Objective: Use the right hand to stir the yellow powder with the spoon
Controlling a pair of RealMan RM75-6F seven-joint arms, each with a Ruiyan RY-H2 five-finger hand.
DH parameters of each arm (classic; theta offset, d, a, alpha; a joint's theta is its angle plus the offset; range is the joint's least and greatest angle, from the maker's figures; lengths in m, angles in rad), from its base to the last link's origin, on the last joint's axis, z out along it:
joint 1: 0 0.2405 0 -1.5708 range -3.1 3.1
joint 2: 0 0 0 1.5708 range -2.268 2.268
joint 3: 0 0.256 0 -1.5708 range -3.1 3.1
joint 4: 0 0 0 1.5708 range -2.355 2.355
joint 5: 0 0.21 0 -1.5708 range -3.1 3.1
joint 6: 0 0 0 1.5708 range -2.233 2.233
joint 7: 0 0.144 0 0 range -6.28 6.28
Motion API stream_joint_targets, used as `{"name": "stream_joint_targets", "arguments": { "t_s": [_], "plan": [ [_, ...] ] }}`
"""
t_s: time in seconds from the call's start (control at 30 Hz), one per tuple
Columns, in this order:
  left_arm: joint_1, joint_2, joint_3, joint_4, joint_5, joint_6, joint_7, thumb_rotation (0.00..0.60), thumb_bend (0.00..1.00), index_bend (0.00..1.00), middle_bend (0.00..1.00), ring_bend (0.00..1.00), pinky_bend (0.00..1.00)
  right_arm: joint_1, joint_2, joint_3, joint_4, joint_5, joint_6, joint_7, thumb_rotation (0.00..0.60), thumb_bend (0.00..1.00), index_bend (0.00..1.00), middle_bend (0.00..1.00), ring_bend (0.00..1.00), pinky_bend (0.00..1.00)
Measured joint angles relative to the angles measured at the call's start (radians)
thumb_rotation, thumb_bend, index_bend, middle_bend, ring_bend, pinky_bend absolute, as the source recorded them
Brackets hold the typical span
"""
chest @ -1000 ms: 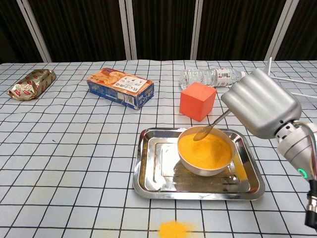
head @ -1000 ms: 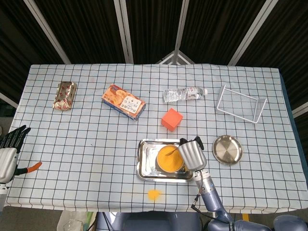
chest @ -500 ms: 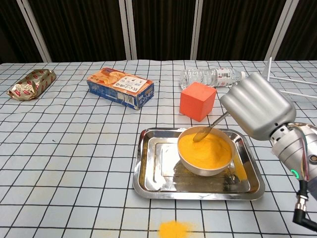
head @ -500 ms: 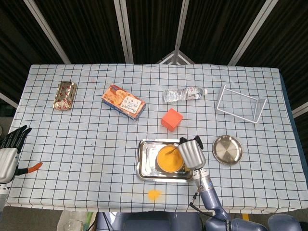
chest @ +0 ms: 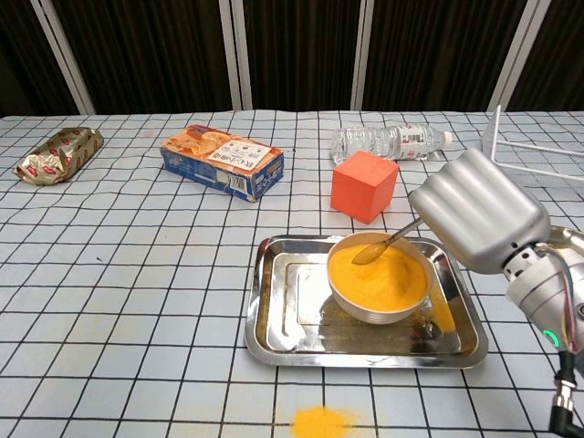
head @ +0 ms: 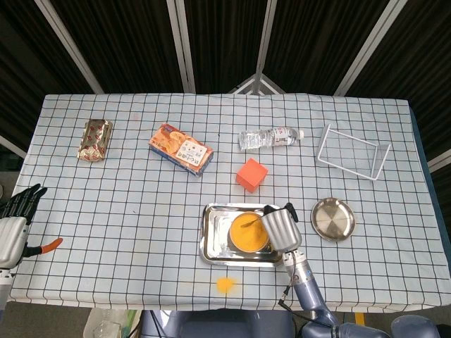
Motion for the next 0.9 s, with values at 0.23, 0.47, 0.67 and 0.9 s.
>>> {"name": "stream_joint_targets", "arguments": {
  "t_s": [0.23, 0.47, 0.67, 0.9],
  "plan": [
    [0.000, 0.000, -0.001, -0.001, -0.002, -0.001, 0.002, 0.600, 0.00, 0.00, 0.00, 0.00, 0.00, -0.015, 0.010, -0.030, -0.026, -0.019, 0.008, 0.002, 0.600, 0.73, 0.87, 1.00, 1.00, 0.83],
    [0.000, -0.001, -0.001, -0.001, -0.002, 0.000, 0.002, 0.600, 0.00, 0.00, 0.00, 0.00, 0.00, -0.030, 0.025, -0.048, -0.054, -0.031, 0.013, -0.001, 0.600, 0.73, 0.87, 1.00, 1.00, 0.83],
    [-0.001, -0.001, -0.002, -0.002, -0.003, -0.001, 0.003, 0.600, 0.00, 0.00, 0.00, 0.00, 0.00, -0.037, 0.037, -0.052, -0.075, -0.041, 0.018, -0.004, 0.600, 0.73, 0.87, 1.00, 1.00, 0.83],
    [0.000, -0.001, -0.002, -0.001, -0.002, 0.002, 0.001, 0.600, 0.00, 0.00, 0.00, 0.00, 0.00, -0.039, 0.050, -0.045, -0.086, -0.051, 0.022, 0.000, 0.600, 0.73, 0.87, 1.00, 1.00, 0.83]
  ]
}}
